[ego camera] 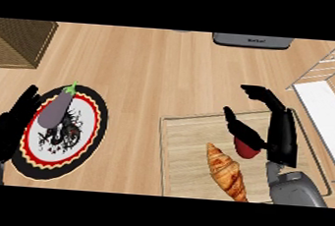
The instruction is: Pick the tomato from the tray and place it in the tiered shelf
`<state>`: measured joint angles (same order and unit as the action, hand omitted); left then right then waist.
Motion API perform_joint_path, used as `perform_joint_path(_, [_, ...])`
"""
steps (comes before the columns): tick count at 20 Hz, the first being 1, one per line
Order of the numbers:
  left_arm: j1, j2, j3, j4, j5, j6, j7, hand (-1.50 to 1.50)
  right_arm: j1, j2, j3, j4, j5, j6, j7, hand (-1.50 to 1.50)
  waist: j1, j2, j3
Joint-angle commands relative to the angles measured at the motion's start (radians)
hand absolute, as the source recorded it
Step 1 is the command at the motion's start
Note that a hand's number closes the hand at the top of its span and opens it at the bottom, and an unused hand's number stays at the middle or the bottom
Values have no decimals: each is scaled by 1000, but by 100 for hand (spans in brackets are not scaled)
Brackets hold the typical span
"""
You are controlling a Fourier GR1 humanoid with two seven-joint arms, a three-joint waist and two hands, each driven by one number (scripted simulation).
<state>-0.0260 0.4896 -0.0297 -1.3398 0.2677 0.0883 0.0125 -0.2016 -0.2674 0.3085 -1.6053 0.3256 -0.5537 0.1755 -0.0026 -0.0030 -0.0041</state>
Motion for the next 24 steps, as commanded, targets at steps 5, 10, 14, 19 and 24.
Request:
perform_joint_path(5, [40,-8,24,-33,17,-6,33,0,131,42,192,-156,491,-65,383,-150,-9,-7,1])
perform_joint_path(10, [33,-30,6,-20,7,-4,25,0,127,-28,197,-233,695,204,637,-150,-26,-9,-2])
perform_joint_path(14, [26,-22,15,9,1,-14,15,0,63,-29,243,-309,701,519,826,-150,-14,-4,-3])
perform_joint_path(19, [25,-31,4,-40,-11,10,42,0,38,-73,286,-313,608,860,935,-150,0,-1,-1])
perform_joint_path(24, [55,-42,-2,-93,-17,18,58,0,-33,-39,278,-273,576,1035,1005,-150,16,0,2])
